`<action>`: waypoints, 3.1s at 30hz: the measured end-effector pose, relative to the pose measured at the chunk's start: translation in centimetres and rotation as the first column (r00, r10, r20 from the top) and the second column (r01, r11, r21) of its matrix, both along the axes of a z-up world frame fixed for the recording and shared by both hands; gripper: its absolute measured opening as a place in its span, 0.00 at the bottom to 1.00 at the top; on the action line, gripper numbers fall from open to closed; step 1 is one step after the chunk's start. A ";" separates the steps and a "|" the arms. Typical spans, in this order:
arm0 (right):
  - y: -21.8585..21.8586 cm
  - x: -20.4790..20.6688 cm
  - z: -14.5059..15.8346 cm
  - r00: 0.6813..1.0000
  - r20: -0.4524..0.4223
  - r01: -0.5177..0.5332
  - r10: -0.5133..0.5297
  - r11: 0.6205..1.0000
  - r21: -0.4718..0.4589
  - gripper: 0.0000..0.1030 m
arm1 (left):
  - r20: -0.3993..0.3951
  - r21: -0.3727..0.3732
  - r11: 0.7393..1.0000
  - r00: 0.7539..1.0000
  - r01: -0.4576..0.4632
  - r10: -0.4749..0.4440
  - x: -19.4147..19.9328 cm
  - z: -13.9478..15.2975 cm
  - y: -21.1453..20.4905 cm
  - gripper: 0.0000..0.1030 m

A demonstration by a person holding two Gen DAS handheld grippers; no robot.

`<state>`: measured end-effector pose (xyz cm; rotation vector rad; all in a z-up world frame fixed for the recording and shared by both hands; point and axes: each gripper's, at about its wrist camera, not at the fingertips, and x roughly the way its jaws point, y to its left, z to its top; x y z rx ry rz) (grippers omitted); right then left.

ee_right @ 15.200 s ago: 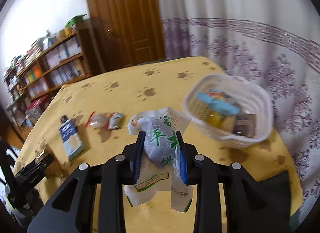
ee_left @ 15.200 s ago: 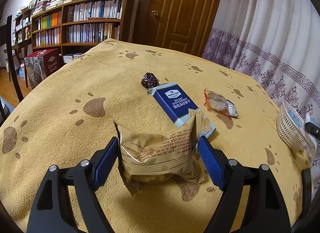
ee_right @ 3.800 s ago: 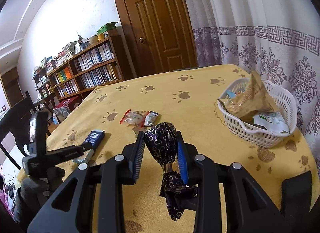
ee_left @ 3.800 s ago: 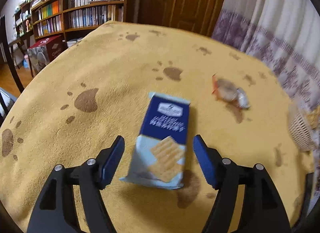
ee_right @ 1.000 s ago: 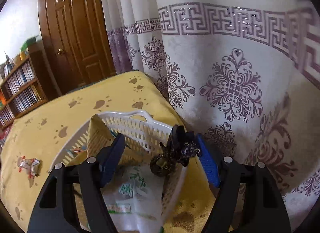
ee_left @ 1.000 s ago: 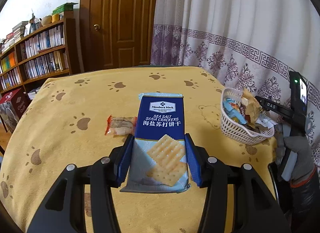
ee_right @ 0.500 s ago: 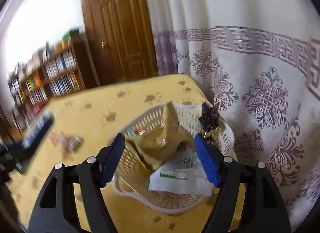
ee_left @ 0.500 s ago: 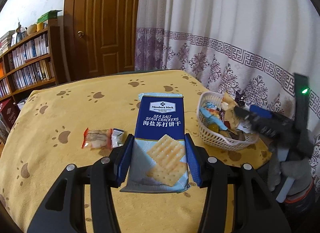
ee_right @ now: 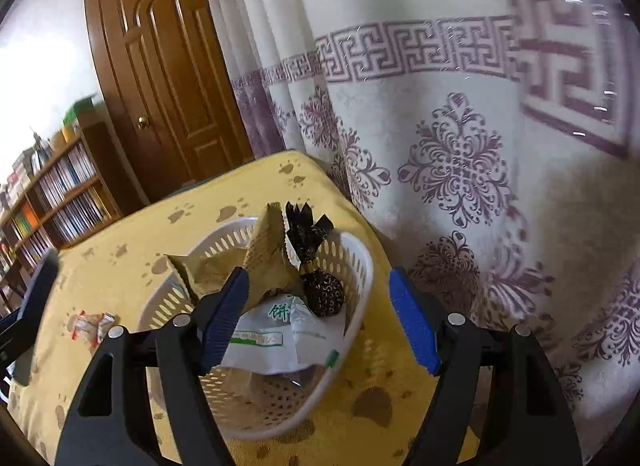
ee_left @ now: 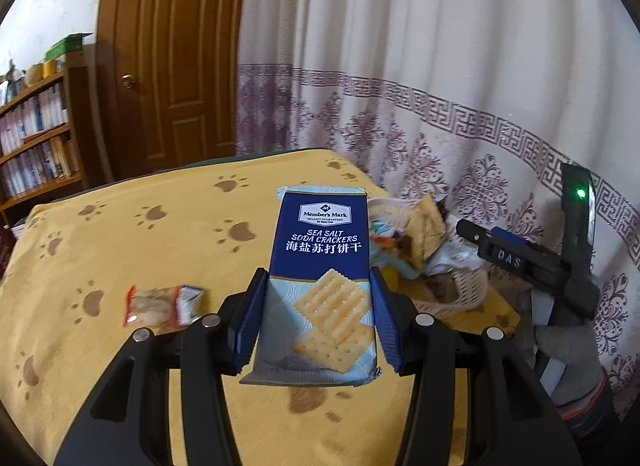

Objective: Organize snacks
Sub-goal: 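Lower the foil candy into the white basket and open the right tool, then carry the soda crackers into the white basket and open the left tool, then move both tools back toward the remaining snacks on the table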

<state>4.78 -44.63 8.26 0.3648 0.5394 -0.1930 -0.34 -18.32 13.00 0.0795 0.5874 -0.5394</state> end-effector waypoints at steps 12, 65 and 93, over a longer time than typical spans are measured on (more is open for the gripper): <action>0.5 -4.6 0.9 0.994 0.104 0.003 -0.011 0.997 0.078 0.72 | -0.070 -0.081 0.987 0.987 0.139 -0.145 4.5 -0.6 -7.0 0.49; 3.2 -6.7 0.3 0.994 0.109 -0.042 0.033 0.996 0.076 0.72 | -0.046 0.023 0.996 0.995 0.086 -0.085 1.9 -3.8 -2.1 0.64; 4.4 -6.9 0.8 0.992 0.115 -0.068 0.059 0.995 0.068 0.72 | -0.067 0.037 0.999 0.998 0.004 -0.002 3.4 -5.5 -3.3 0.65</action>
